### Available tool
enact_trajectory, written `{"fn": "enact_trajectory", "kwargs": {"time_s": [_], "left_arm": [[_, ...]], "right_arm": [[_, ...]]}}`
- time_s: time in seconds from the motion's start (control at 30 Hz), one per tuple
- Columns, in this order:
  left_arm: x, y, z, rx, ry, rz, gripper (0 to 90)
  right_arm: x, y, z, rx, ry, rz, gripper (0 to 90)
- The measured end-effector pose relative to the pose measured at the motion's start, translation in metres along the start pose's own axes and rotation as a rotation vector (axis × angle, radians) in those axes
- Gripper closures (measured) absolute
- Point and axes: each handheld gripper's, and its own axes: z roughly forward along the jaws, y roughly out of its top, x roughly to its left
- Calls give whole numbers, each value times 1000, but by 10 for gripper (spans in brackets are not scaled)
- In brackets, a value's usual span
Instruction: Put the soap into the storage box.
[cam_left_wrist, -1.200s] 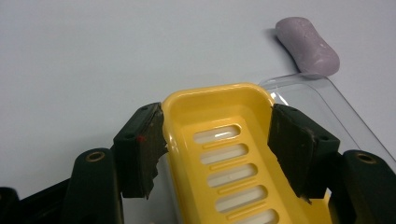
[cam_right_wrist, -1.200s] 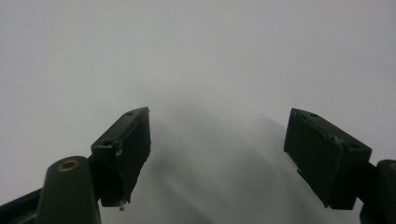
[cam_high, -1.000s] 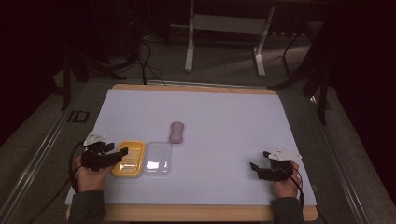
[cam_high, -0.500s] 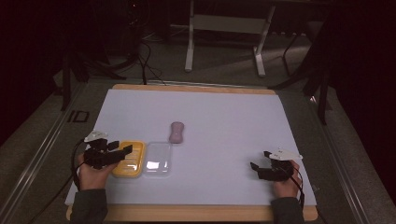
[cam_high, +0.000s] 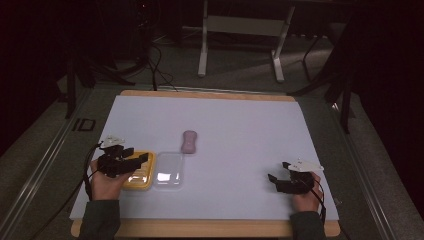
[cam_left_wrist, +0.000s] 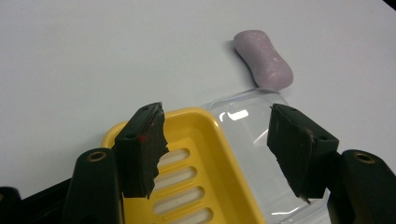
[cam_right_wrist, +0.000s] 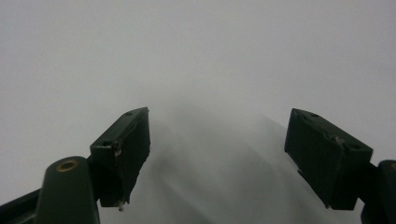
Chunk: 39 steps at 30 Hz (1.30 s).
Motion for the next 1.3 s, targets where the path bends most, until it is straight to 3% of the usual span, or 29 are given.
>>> {"fn": "enact_trajectory", "kwargs": {"time_s": [0.6,1.0,1.3], "left_arm": [[-13,17,4,54,27,13,351],[-29,30,16,64,23,62,339],[-40,39,31,102,10,103,331]], "right_arm": [[0,0,0,2,-2,-5,220],[0,0,0,5,0,-8,219],[1,0,0,6,-2,-8,219]]}}
